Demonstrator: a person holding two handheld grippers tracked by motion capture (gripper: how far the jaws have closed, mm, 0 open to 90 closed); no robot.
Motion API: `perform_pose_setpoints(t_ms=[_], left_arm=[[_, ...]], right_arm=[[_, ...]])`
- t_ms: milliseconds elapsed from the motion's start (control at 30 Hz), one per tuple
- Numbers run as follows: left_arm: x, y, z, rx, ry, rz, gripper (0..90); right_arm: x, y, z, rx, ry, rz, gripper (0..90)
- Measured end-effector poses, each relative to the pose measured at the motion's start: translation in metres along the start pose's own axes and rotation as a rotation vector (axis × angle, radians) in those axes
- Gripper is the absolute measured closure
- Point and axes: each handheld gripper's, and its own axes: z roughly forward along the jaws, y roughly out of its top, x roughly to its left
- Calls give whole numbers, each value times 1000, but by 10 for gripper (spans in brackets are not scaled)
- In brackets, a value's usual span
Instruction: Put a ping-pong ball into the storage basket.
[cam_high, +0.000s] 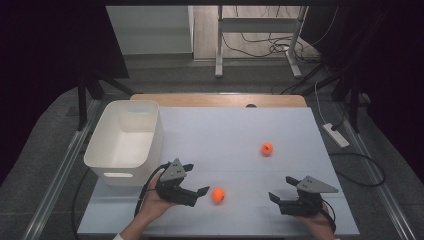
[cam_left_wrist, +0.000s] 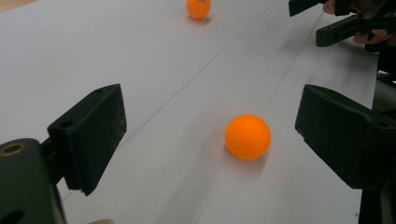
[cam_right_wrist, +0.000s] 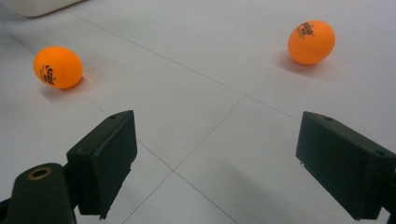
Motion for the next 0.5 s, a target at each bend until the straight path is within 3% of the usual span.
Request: perform_pose_setpoints(t_ms=[500], left_arm=[[-7,15,22,41,-49,25,99]], right_arm=[[0,0,1,9,-8,-7,128]])
